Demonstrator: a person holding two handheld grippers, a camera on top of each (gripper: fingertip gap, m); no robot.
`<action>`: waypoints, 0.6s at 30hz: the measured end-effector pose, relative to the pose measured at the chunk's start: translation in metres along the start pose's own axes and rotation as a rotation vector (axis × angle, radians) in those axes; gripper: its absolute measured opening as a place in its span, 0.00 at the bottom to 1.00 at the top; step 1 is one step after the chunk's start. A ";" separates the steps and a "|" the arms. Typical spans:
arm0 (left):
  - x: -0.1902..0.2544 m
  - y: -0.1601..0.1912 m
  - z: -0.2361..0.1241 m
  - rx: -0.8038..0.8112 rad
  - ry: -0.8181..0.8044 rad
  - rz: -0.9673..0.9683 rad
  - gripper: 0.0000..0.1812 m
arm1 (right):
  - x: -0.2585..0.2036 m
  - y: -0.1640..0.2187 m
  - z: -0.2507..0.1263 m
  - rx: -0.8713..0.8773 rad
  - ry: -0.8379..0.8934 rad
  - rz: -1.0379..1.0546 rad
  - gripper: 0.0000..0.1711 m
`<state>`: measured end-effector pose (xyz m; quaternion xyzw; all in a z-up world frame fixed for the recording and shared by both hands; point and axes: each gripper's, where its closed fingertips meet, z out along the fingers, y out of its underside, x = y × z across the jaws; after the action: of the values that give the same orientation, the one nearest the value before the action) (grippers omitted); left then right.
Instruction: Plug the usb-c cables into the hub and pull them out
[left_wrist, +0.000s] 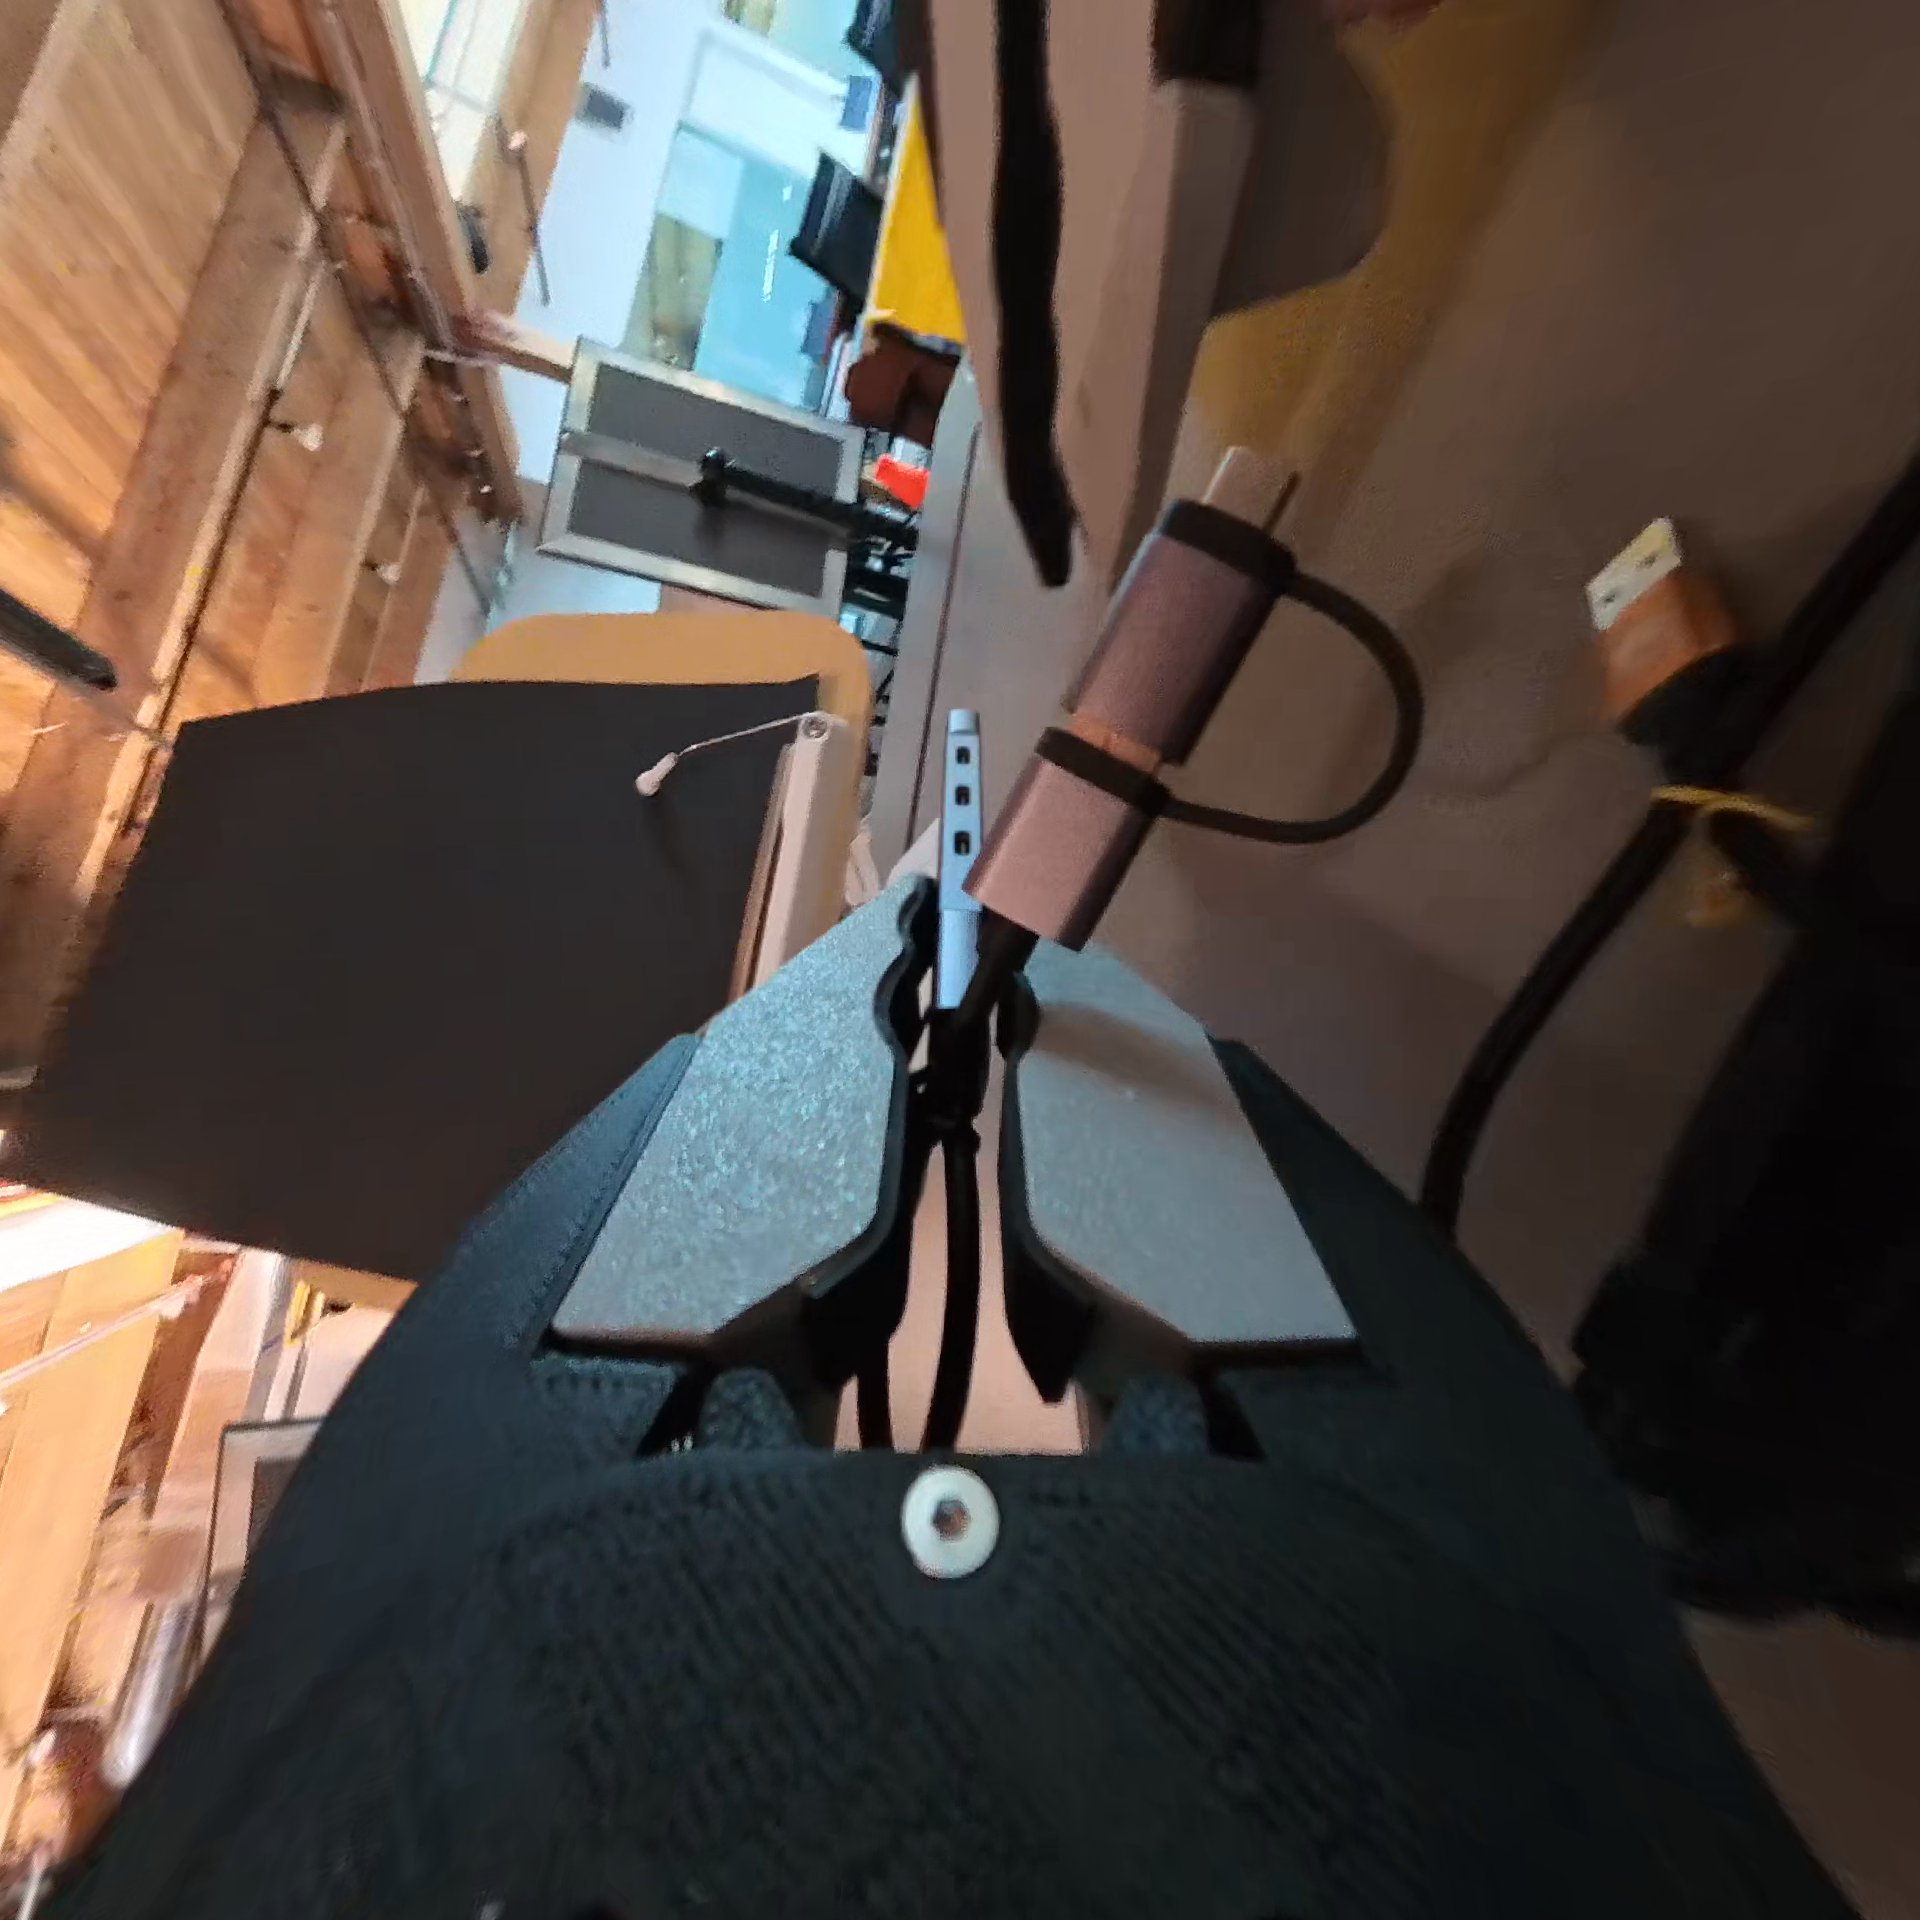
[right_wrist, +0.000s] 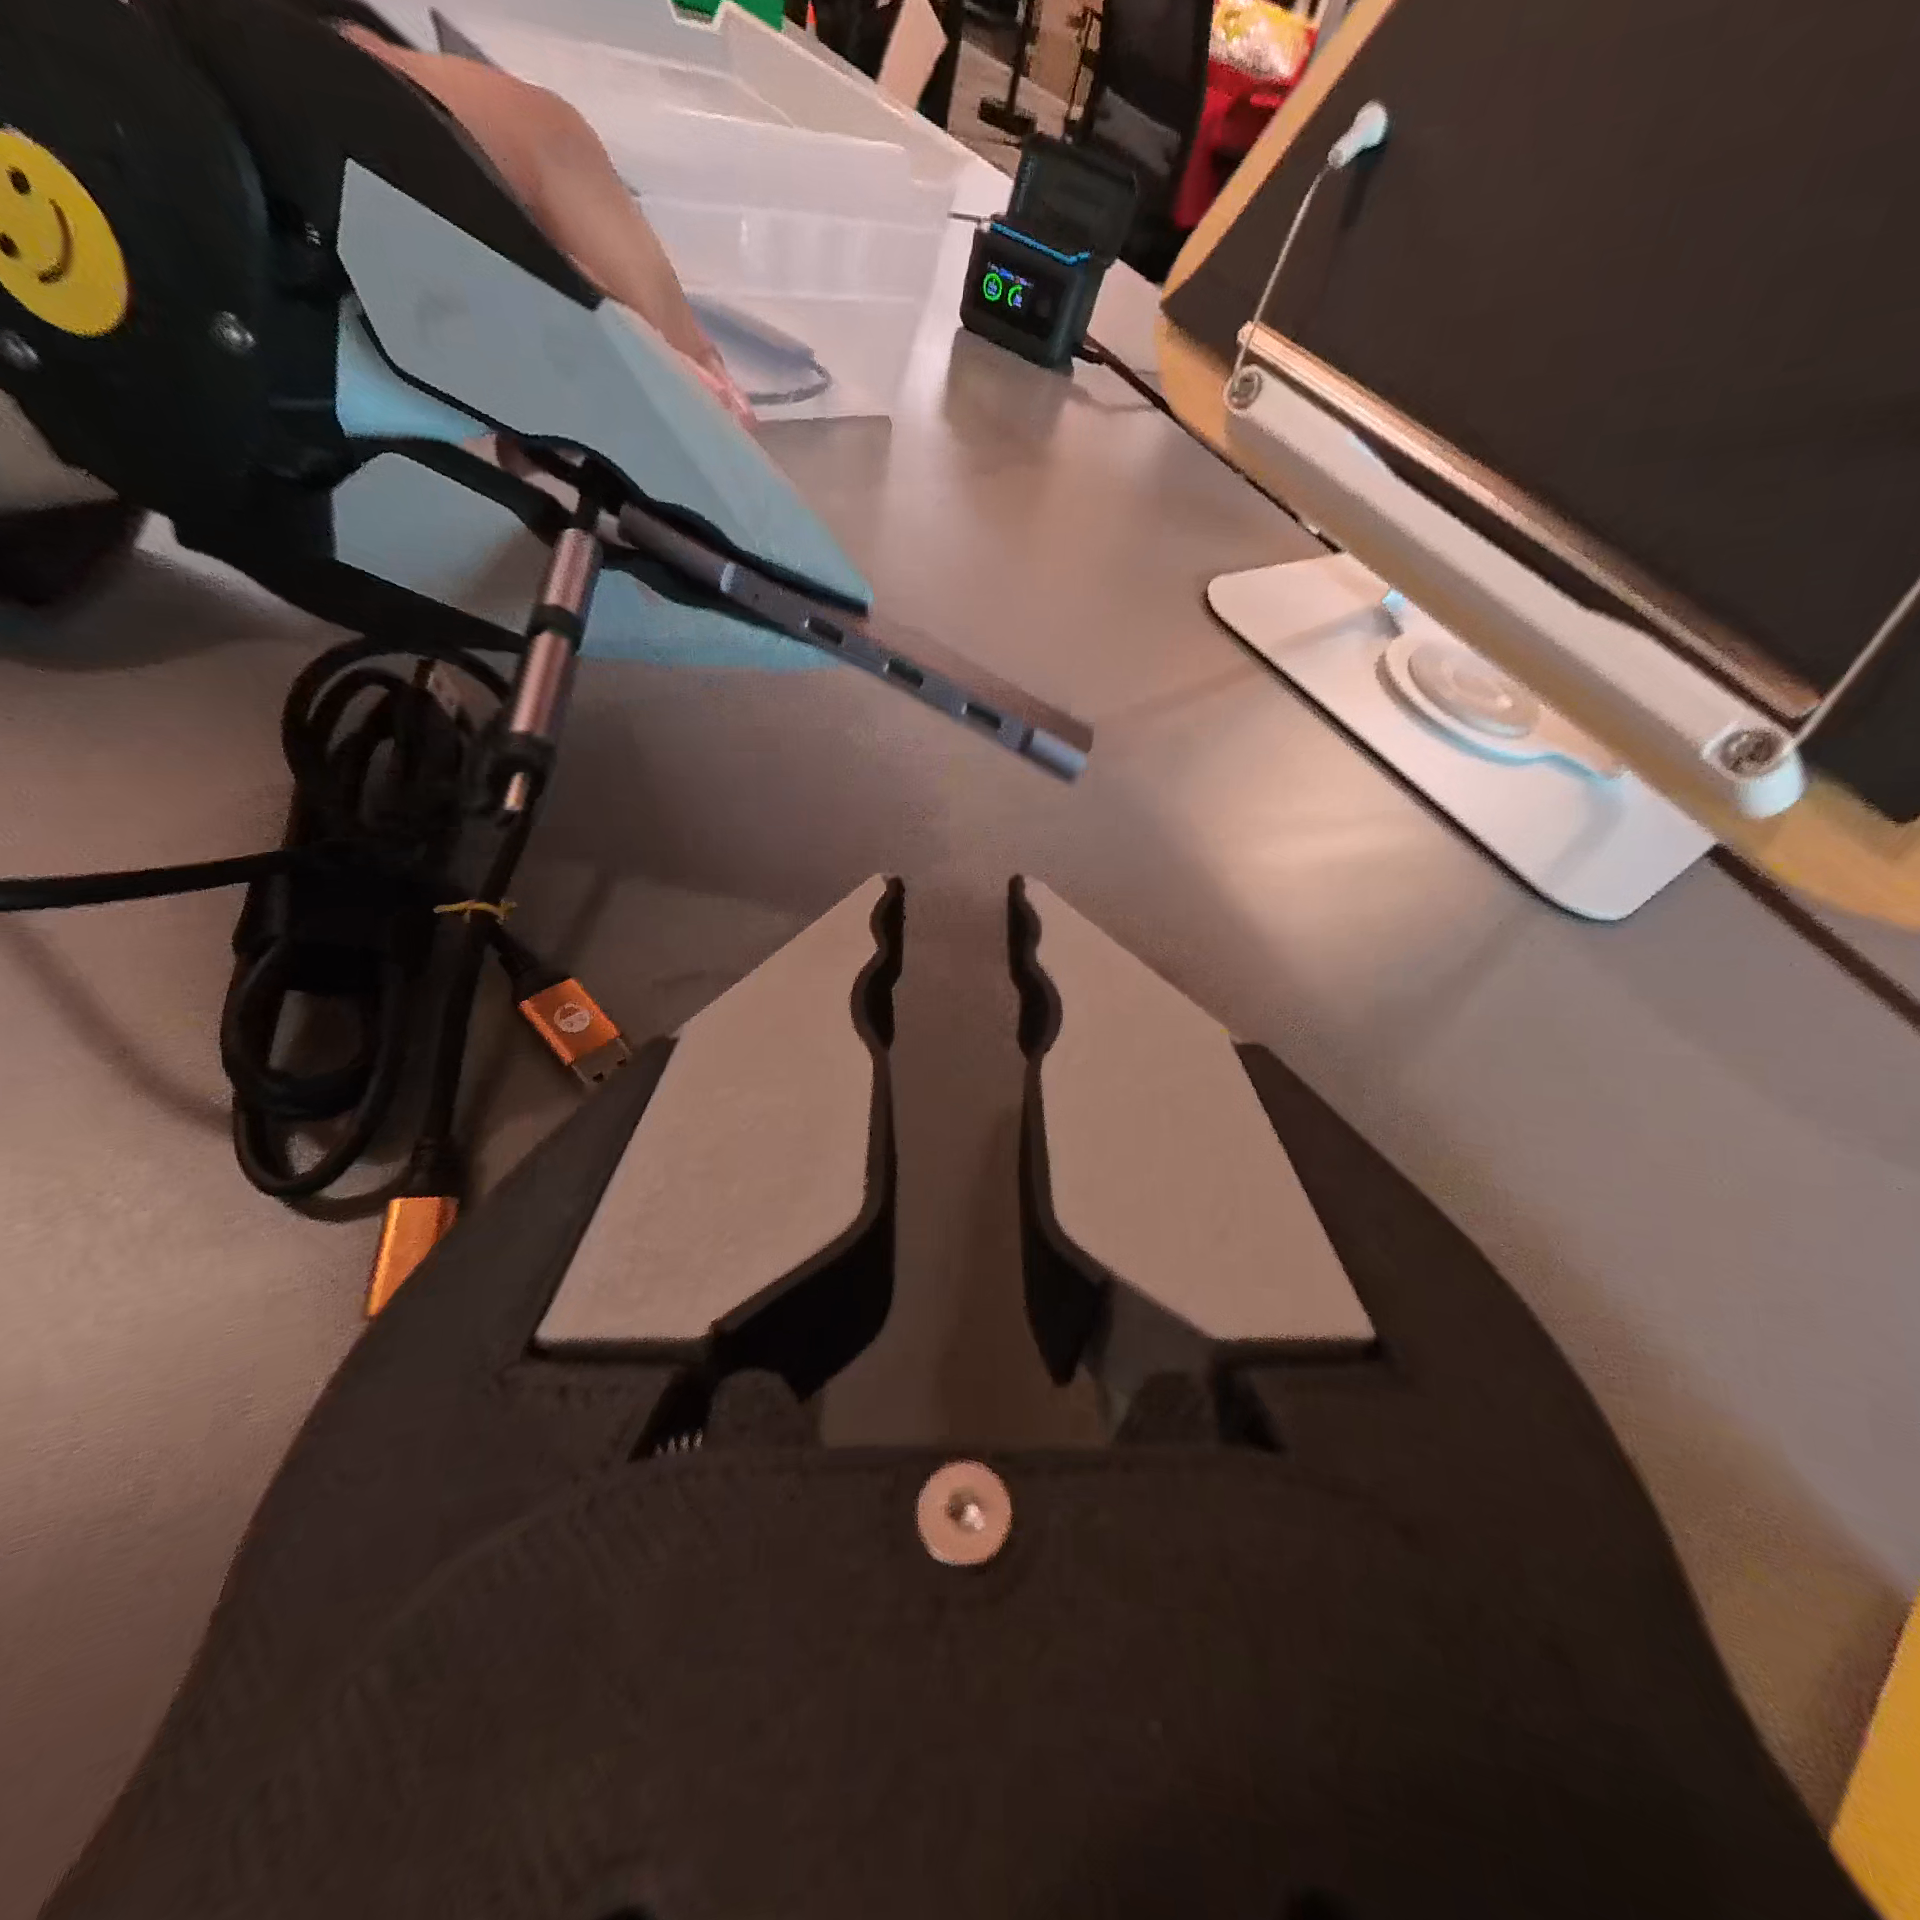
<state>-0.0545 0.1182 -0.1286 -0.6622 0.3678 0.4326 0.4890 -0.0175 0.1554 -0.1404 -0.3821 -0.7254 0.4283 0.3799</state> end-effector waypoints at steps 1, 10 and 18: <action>-0.004 0.001 0.000 -0.001 -0.020 -0.021 0.04 | -0.001 0.000 -0.002 -0.006 -0.010 0.025 0.11; -0.015 0.015 0.008 -0.055 -0.089 -0.064 0.04 | -0.073 0.028 -0.039 -0.156 -0.245 0.148 0.27; -0.016 0.011 0.006 -0.058 -0.099 -0.070 0.04 | -0.097 0.057 -0.032 -0.383 -0.223 0.097 0.10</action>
<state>-0.0720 0.1225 -0.1181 -0.6664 0.3073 0.4579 0.5017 0.0644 0.1001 -0.2031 -0.4321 -0.8118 0.3399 0.1969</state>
